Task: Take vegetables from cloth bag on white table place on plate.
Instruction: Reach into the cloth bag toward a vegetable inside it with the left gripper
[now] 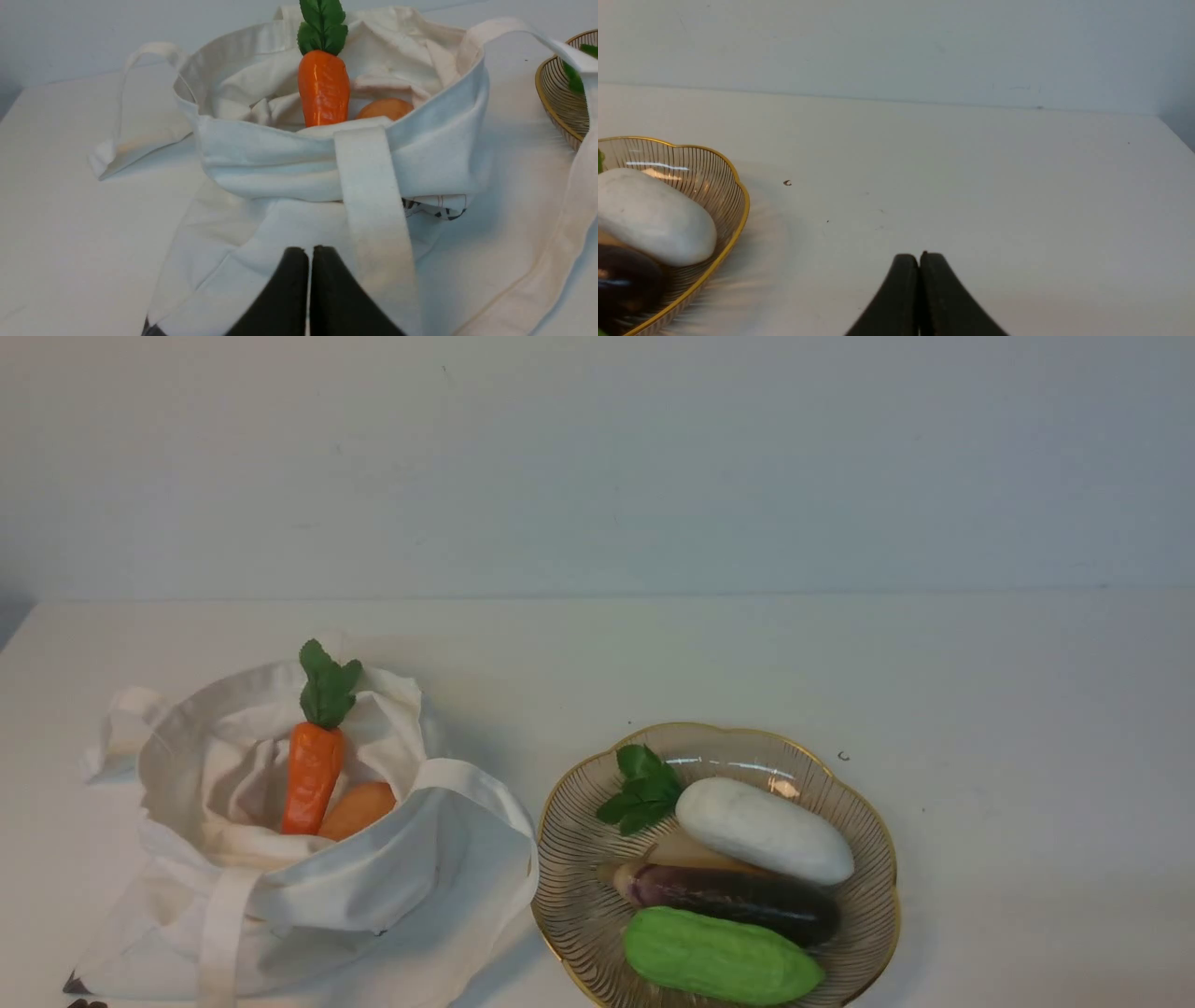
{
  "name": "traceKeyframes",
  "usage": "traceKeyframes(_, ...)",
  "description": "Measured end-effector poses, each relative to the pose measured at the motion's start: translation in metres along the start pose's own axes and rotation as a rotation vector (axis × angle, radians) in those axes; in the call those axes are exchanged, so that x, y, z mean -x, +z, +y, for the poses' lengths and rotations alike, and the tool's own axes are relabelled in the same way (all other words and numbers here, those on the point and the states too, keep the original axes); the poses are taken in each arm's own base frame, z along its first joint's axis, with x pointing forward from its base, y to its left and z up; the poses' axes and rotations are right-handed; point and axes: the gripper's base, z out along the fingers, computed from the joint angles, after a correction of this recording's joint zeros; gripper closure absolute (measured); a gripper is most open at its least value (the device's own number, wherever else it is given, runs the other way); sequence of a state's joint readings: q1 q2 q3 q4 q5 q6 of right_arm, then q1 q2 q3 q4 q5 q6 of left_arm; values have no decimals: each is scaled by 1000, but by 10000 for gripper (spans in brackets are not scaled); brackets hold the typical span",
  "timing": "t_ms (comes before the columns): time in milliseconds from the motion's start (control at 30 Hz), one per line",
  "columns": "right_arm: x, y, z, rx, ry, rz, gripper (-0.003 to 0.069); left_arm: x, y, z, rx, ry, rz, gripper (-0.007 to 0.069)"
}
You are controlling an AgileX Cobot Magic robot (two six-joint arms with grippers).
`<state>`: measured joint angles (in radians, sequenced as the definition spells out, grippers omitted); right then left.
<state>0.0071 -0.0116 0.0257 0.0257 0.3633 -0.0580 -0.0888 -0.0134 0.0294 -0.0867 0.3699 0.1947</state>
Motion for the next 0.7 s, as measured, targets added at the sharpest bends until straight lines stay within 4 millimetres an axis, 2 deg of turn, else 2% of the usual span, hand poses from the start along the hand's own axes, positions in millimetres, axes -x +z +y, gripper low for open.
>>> traceKeyframes(433,0,0,0,0,0,0,674,3,0,2,19,23,-34,629)
traceKeyframes(533,0,0,0,0,0,0,674,9,0,1,5,-104,-101,629)
traceKeyframes(567,0,0,0,0,0,0,674,16,-1,1,-15,-265,-177,629)
traceKeyframes(700,0,0,0,0,0,0,674,29,-5,4,-49,-584,-326,629)
